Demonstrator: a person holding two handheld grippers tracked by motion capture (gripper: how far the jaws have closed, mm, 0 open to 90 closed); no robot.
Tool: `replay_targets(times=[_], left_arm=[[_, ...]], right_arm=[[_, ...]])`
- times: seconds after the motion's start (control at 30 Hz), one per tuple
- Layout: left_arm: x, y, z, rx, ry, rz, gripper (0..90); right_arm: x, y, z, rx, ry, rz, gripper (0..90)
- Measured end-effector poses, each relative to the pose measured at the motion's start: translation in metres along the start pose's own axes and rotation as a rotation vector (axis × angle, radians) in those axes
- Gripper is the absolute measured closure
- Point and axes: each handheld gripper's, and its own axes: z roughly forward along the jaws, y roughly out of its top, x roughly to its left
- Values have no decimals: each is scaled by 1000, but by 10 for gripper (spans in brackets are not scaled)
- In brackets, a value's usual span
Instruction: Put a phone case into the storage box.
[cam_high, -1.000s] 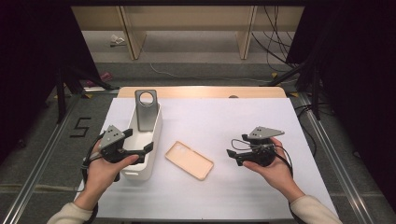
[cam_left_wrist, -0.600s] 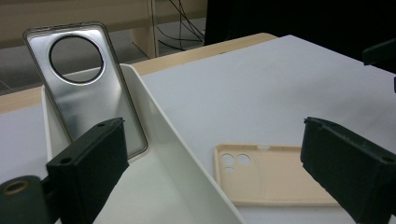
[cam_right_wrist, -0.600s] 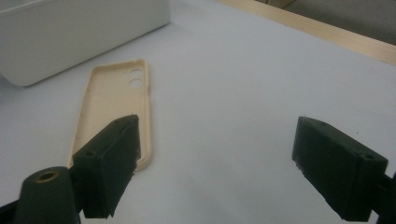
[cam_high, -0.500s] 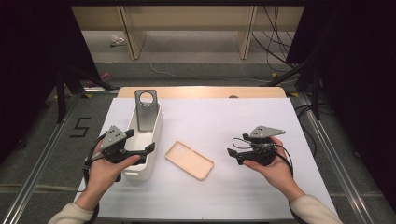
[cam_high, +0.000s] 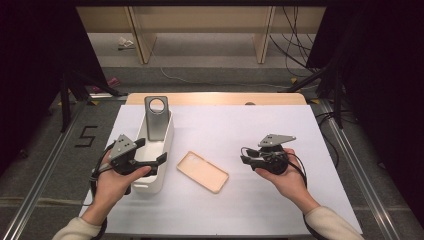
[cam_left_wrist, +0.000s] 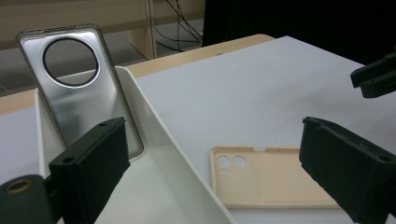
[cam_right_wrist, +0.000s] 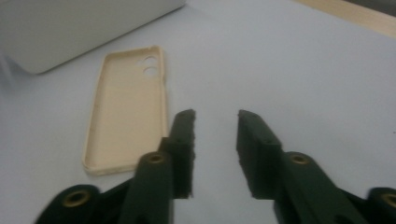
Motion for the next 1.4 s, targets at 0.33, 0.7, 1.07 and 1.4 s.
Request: replay_targets(times=[0.33,0.7,1.07,1.4], left_arm=[[-3,1,0,-1,-1,4,85],[-1,1,-1,-5,2,-1,89],[-2,1,-1,-3,-3,1,91],[-2,0,0,-1,-6,4,92]], right_arm=[[7,2,14,156,23,-35,900],[22,17,45,212,74,-93,900],[44,46,99,262,106,-187,900],[50,49,134,320,96,-221,900]])
